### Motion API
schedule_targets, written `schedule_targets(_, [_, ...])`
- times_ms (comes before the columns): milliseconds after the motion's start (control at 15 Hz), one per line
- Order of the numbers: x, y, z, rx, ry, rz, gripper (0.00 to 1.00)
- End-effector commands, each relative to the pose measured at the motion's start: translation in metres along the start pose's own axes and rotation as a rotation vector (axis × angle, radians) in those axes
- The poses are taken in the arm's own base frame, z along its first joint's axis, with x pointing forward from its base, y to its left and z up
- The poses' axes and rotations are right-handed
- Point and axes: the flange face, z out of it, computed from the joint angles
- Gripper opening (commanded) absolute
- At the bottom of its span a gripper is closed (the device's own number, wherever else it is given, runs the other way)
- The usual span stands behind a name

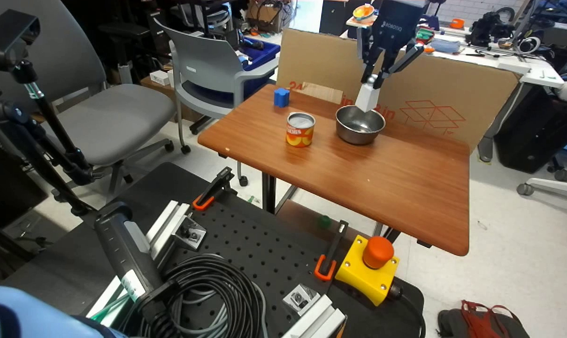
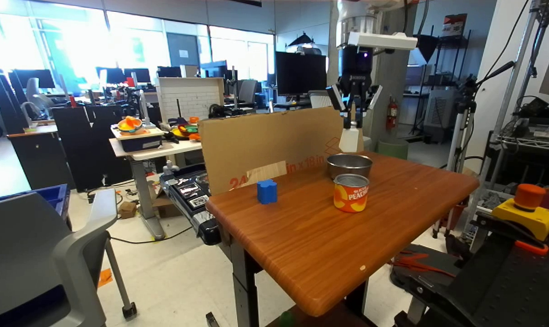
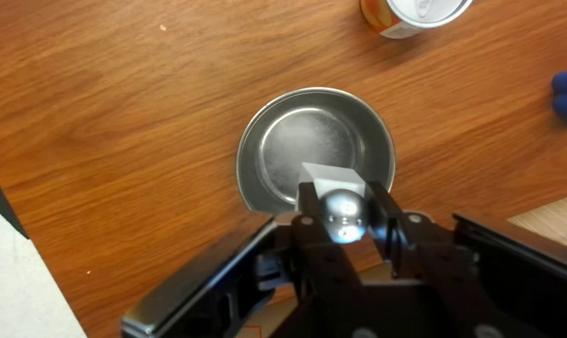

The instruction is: Put the salt shaker in the pot

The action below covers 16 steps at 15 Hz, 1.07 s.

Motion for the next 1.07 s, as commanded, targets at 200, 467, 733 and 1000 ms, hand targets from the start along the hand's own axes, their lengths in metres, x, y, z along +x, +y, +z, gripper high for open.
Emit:
schedule_targets(200, [0.034, -0.016, 0.039, -0.019, -0.111, -0.023, 0.07])
schedule_targets(467, [0.045, -0.022, 0.057, -0.038, -0.138, -0.03, 0.07])
schedule_targets(733, [0.049, -0.029, 0.062, -0.054, -0.147, -0.04, 0.55])
schedule_targets(1000, [0.043, -0.033, 0.055, -0.059, -0.148, -0.061, 0.84])
